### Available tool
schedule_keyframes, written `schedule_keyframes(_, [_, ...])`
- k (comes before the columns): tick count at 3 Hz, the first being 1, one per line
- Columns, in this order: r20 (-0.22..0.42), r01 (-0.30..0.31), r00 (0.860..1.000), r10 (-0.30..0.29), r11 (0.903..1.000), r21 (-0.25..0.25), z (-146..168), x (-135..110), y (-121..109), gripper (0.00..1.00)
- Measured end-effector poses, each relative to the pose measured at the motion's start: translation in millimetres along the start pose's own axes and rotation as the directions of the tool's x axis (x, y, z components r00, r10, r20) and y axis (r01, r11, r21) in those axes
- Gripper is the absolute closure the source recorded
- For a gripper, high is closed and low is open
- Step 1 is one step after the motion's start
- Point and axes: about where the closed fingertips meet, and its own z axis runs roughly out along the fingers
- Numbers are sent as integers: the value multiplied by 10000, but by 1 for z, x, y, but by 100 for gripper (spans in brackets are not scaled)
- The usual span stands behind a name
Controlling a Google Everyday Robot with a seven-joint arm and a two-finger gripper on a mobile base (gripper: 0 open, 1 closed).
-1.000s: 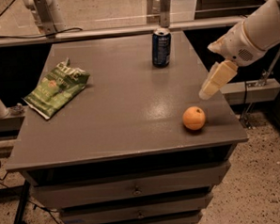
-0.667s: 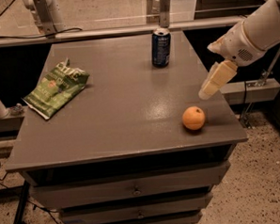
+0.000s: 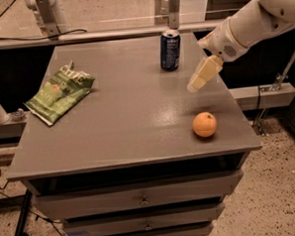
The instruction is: Move pepsi can near green jalapeno chip bag
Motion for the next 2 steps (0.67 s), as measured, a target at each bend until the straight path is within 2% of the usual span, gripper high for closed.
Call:
schedule_keyframes(1, [636, -18, 9980, 5, 9998, 207, 27, -18, -29, 0])
schedule_keyframes(2, [880, -260, 9959, 203, 9976, 636, 50, -17, -62, 0])
